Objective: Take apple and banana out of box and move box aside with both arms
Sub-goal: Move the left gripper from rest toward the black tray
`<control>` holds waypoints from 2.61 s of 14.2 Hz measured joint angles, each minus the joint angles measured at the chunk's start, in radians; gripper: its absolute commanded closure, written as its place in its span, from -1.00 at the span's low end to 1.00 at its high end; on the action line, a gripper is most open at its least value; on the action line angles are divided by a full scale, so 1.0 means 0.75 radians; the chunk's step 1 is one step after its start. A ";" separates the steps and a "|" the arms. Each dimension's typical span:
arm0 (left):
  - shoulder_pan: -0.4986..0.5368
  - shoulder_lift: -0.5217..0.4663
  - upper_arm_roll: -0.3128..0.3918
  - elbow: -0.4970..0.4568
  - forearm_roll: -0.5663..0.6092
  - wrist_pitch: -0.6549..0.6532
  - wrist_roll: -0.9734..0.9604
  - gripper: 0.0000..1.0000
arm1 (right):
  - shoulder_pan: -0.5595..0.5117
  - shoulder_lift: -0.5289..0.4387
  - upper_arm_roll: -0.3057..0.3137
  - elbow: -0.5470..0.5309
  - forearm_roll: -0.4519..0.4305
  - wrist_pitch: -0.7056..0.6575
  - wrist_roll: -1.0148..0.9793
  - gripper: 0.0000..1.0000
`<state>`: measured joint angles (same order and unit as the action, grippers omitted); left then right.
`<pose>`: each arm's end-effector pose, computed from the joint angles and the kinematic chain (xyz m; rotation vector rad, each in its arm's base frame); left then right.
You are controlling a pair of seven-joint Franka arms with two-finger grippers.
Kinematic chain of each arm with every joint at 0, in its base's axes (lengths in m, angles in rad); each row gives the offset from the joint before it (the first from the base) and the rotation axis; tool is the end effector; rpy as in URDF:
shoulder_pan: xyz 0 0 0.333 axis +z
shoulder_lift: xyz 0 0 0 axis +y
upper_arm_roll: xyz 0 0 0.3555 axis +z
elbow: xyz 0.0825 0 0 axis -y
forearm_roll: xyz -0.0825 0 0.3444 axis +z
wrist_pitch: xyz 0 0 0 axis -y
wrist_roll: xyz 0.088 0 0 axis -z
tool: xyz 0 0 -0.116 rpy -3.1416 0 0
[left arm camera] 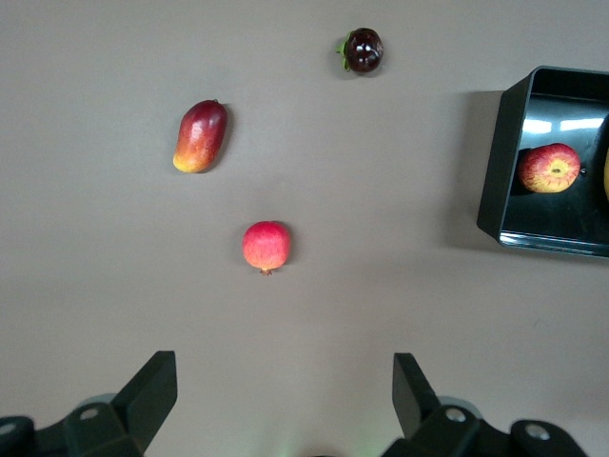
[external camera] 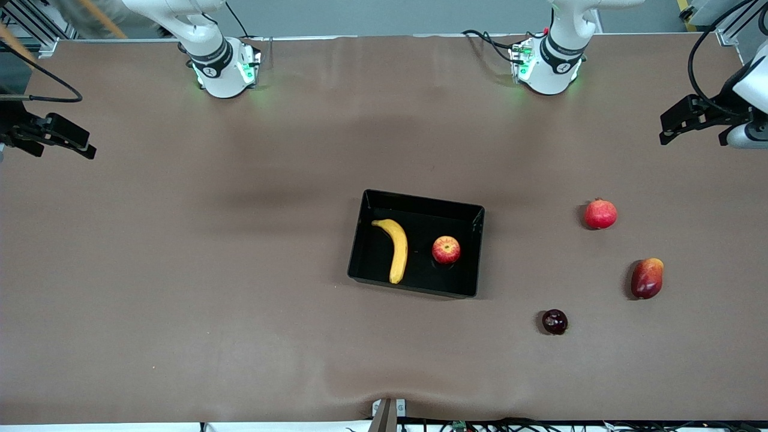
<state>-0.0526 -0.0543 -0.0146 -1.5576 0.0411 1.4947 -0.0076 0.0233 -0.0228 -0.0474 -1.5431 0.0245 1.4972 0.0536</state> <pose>0.4873 -0.0280 0.6813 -3.0983 0.0877 0.0109 0.4994 -0.0094 0.6721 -3.1139 0.1186 0.0366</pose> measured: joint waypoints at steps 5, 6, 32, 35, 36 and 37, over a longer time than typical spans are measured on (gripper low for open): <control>0.033 0.000 0.006 0.018 0.000 -0.034 0.000 -1.00 | 0.001 0.000 0.000 0.001 0.000 0.000 0.000 -1.00; 0.033 0.000 0.006 0.025 0.000 -0.035 0.000 -1.00 | 0.001 0.000 0.000 0.001 0.000 0.000 0.000 -1.00; -0.296 0.480 -0.013 0.200 -0.167 0.237 -0.908 -1.00 | 0.105 0.042 0.005 0.001 0.001 0.010 0.004 -1.00; -0.367 0.561 -0.014 0.240 -0.167 0.273 -1.106 -1.00 | 0.142 0.045 0.005 0.001 0.001 0.011 0.004 -1.00; -0.385 0.585 -0.013 0.248 -0.167 0.292 -1.169 -1.00 | 0.159 0.048 0.006 0.001 0.001 0.011 0.005 -1.00; -0.401 0.606 -0.014 0.252 -0.167 0.313 -1.226 -1.00 | 0.173 0.053 0.006 0.001 0.001 0.012 0.007 -1.00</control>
<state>-0.3531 0.4000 -0.0248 -1.3684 -0.0839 1.7294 -0.9271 0.1532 0.0167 -0.0432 -1.5423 0.0249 1.5058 0.0590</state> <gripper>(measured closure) 0.000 0.000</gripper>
